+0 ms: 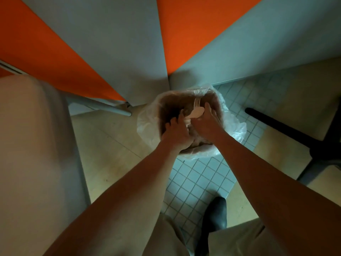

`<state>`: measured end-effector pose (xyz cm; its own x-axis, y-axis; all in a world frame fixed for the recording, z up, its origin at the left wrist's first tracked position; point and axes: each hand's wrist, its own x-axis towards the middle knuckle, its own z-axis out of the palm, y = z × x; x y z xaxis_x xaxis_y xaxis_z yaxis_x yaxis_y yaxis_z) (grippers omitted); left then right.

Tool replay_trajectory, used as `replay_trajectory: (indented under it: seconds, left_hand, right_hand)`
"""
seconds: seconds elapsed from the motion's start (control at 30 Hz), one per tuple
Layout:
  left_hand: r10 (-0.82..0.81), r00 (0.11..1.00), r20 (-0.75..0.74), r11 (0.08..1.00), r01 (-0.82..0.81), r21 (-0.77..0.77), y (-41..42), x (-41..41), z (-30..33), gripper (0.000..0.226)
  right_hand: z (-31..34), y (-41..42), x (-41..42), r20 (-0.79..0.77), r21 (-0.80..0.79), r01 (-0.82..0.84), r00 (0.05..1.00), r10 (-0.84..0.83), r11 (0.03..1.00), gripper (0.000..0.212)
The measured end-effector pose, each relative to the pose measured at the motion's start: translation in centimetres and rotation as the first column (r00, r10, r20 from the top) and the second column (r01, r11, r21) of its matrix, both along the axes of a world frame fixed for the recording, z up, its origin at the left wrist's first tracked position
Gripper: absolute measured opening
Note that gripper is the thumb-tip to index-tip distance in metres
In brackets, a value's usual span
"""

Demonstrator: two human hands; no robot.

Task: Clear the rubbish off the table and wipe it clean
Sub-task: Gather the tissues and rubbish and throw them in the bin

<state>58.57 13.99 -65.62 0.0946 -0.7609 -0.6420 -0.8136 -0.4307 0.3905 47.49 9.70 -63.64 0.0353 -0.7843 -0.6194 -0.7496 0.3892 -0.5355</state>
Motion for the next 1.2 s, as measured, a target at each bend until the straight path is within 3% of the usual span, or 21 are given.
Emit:
replay_trajectory:
  seconds: [0.13,0.33,0.63,0.8,0.93,1.2]
  left_hand:
    - [-0.017,1.000,0.008,1.000,0.017,-0.020,0.3,0.2,3.1,0.090]
    - [-0.024,1.000,0.007,0.995,0.025,-0.094,1.8,1.2,10.8,0.080]
    - [0.011,1.000,-0.027,0.998,-0.013,-0.067,6.5,1.2,28.7,0.060]
    - [0.074,0.997,-0.035,0.988,-0.078,-0.134,9.4,1.2,39.6,0.061]
    - [0.088,0.996,-0.021,0.982,-0.090,-0.163,11.7,0.8,46.4,0.063]
    - [0.069,0.995,-0.065,0.966,-0.083,-0.244,17.4,-1.1,54.0,0.060]
  right_hand:
    - [2.7,0.1,-0.1,0.030,0.023,-0.014,0.999,0.014,1.000,0.087]
    - [10.9,2.0,-0.5,0.035,0.031,-0.027,0.999,0.026,0.999,0.066]
    - [26.8,7.3,-1.6,0.097,0.114,-0.060,0.994,0.049,0.992,0.042]
    - [37.6,9.9,-2.7,0.074,0.017,-0.252,0.965,0.250,0.968,0.038]
    - [45.3,11.8,-4.0,0.158,-0.051,-0.161,0.973,0.167,0.986,0.037]
    - [53.6,18.0,-7.7,0.149,-0.247,-0.195,0.960,0.236,0.949,0.037]
